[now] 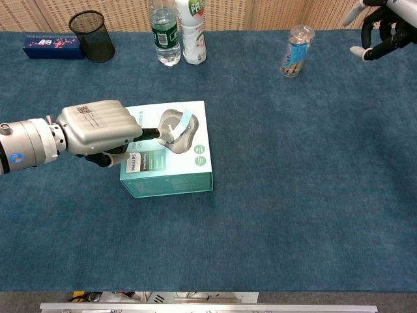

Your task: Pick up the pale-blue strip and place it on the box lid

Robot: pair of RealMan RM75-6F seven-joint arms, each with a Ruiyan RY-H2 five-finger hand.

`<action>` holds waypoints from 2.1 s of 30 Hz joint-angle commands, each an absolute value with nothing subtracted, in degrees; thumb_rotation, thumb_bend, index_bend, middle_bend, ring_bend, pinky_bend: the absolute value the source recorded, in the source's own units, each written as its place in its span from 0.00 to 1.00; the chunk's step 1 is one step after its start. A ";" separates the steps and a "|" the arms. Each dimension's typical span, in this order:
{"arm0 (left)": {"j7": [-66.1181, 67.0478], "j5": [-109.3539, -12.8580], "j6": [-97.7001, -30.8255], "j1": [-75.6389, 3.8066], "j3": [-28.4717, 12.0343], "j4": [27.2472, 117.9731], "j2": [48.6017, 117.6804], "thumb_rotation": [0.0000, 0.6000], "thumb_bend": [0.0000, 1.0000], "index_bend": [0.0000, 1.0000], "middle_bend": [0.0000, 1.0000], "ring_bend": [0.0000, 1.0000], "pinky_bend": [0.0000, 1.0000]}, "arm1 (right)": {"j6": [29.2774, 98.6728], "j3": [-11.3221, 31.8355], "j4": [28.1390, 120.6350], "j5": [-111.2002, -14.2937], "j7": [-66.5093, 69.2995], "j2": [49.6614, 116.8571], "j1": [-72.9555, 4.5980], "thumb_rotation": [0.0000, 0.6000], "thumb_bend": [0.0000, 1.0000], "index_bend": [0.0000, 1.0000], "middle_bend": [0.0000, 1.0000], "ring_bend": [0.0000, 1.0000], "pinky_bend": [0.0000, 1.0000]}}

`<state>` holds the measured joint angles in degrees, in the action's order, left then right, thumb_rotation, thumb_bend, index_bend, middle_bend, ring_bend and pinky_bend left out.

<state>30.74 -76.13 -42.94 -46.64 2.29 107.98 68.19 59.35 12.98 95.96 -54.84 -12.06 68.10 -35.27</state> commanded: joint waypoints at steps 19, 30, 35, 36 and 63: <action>30.02 -75.58 -43.78 -47.05 2.62 108.02 67.51 1.00 0.70 0.11 0.89 0.93 0.97 | 59.51 13.19 96.01 -54.86 -12.02 67.86 -34.85 1.00 0.29 0.36 0.67 0.77 1.00; 29.53 -75.68 -44.51 -46.95 2.69 108.08 67.41 1.00 0.70 0.11 0.89 0.93 0.97 | 59.85 13.26 96.56 -54.97 -12.35 67.61 -34.67 1.00 0.29 0.36 0.67 0.77 1.00; 28.88 -75.78 -44.61 -46.97 2.56 107.85 67.20 1.00 0.70 0.11 0.89 0.93 0.97 | 59.85 13.21 96.44 -54.89 -12.32 67.63 -34.54 1.00 0.29 0.36 0.67 0.77 1.00; 28.92 -75.70 -44.50 -47.02 2.59 107.70 67.29 1.00 0.70 0.11 0.89 0.93 0.97 | 59.84 13.20 96.41 -54.90 -12.29 67.66 -34.52 1.00 0.29 0.36 0.67 0.77 1.00; 18.75 -81.06 -57.24 -39.34 2.75 104.56 63.72 1.00 0.68 0.06 0.75 0.79 0.88 | 63.84 12.74 98.99 -56.69 -9.96 63.26 -30.23 1.00 0.29 0.36 0.67 0.77 1.00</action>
